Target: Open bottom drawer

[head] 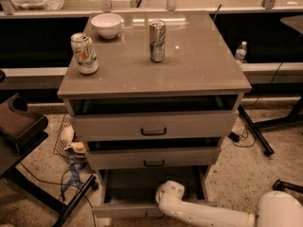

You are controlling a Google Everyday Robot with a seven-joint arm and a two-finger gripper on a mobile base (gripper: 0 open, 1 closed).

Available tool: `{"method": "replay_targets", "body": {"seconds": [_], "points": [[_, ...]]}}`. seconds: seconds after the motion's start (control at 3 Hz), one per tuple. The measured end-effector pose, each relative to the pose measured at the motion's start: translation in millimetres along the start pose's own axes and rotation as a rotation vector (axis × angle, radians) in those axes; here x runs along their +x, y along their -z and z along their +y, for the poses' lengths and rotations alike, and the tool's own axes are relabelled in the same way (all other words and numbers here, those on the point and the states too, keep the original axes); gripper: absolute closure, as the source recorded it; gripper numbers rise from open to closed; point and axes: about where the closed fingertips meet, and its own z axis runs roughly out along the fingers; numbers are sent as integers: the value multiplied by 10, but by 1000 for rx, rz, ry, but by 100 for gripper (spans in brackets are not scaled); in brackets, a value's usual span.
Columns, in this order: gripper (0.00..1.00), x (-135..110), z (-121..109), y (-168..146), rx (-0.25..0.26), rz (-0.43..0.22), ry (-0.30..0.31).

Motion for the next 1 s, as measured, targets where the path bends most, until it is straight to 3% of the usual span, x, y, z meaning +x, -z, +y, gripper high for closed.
{"method": "replay_targets", "body": {"seconds": [0.33, 0.67, 1.0], "points": [[100, -2, -5, -1, 0, 0, 0], [100, 608, 422, 204, -61, 105, -70], [100, 604, 415, 200, -61, 105, -70]]}}
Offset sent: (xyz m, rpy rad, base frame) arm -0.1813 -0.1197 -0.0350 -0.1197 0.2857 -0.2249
